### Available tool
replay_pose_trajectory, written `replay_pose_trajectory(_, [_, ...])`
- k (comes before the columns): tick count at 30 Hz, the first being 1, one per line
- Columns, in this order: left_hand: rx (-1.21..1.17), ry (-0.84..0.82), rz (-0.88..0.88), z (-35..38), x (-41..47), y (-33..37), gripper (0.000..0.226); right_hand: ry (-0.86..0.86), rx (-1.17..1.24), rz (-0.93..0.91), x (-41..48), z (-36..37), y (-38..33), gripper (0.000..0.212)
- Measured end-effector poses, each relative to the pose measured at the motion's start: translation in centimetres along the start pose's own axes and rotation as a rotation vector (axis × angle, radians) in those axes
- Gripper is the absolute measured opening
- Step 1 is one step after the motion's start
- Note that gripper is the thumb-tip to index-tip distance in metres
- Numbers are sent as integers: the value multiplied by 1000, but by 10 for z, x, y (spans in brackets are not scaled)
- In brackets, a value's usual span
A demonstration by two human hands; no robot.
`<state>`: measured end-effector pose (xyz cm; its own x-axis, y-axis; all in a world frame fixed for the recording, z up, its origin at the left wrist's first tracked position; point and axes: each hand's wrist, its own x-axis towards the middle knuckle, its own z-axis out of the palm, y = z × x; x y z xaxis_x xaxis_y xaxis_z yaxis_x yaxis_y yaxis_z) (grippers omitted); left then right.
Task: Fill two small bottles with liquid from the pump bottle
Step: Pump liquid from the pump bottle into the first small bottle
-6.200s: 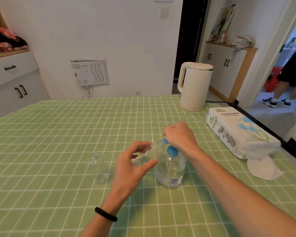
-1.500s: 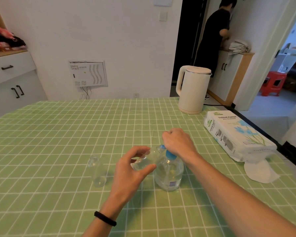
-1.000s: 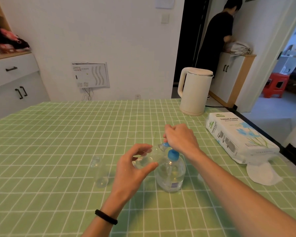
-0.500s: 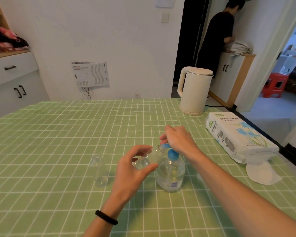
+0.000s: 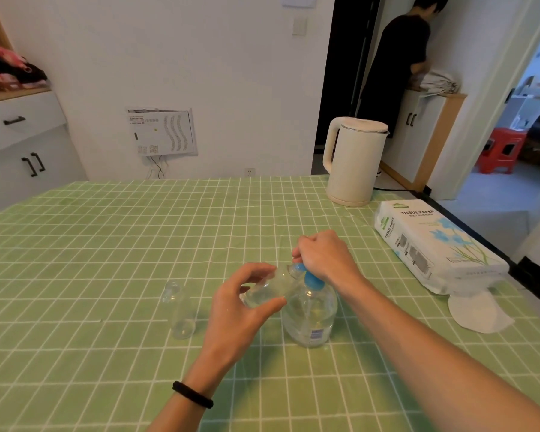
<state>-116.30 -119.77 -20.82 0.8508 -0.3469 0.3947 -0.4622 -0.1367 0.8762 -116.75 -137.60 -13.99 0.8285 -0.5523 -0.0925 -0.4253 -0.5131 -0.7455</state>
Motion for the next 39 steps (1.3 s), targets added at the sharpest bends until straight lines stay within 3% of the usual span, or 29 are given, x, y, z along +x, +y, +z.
replay_pose_trajectory(15, [-4, 1, 10, -2, 2, 6, 44, -46, 18, -56, 0, -11, -14, 47])
replay_pose_trajectory(22, [-9, -1, 4, 0, 2, 3, 44, -64, 81, -1, 6, -6, -4, 30])
replay_pose_trajectory(29, [2, -3, -10, 1, -2, -1, 45, -56, 71, 9, 4, 0, 3, 30])
replay_pose_trajectory(34, [-11, -5, -5, -1, -2, -1, 44, -64, 57, -1, 5, -1, 3, 34])
replay_pose_trajectory(39, [-19, 2, 13, -1, 3, 4, 45, -103, 33, -55, 9, -10, -7, 53])
